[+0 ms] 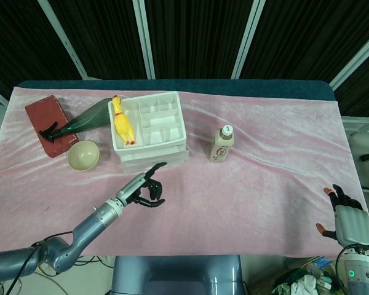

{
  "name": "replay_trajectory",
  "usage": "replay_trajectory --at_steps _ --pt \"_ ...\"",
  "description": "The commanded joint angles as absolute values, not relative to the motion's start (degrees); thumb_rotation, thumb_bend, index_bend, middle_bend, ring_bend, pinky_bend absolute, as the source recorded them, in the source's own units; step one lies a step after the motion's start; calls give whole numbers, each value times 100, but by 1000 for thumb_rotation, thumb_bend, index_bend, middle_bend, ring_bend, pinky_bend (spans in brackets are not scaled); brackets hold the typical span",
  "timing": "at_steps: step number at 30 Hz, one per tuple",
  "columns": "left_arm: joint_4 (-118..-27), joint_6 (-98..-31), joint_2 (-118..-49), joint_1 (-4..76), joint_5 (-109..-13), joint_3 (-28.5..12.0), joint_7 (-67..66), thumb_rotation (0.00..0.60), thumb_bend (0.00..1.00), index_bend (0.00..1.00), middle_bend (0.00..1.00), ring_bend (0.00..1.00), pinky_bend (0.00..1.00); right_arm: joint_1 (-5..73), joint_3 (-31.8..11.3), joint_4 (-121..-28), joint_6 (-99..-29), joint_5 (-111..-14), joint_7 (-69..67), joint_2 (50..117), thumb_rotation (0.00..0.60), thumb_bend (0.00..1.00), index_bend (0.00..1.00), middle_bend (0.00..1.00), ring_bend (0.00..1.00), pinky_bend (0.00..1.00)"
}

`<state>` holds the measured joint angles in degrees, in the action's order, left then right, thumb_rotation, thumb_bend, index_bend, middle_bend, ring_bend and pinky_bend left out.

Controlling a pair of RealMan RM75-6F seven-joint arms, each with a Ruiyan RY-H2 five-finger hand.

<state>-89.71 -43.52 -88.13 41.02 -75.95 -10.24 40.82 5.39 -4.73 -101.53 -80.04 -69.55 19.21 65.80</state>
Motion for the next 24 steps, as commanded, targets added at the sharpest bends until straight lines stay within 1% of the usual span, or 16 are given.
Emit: replay_trajectory --at_steps 1,24 --pt "-9006 -4355 -8798 4097 -7627 -994 4071 600 300 0 652 600 579 538 -475 -10153 -8007 -6954 1920 6582 600 105 182 80 188 206" --pt "-9337 -4583 -8700 3985 -7850 -750 3875 600 299 0 652 600 576 544 -469 -10155 -8009 -6947 1965 6594 600 106 182 80 188 207"
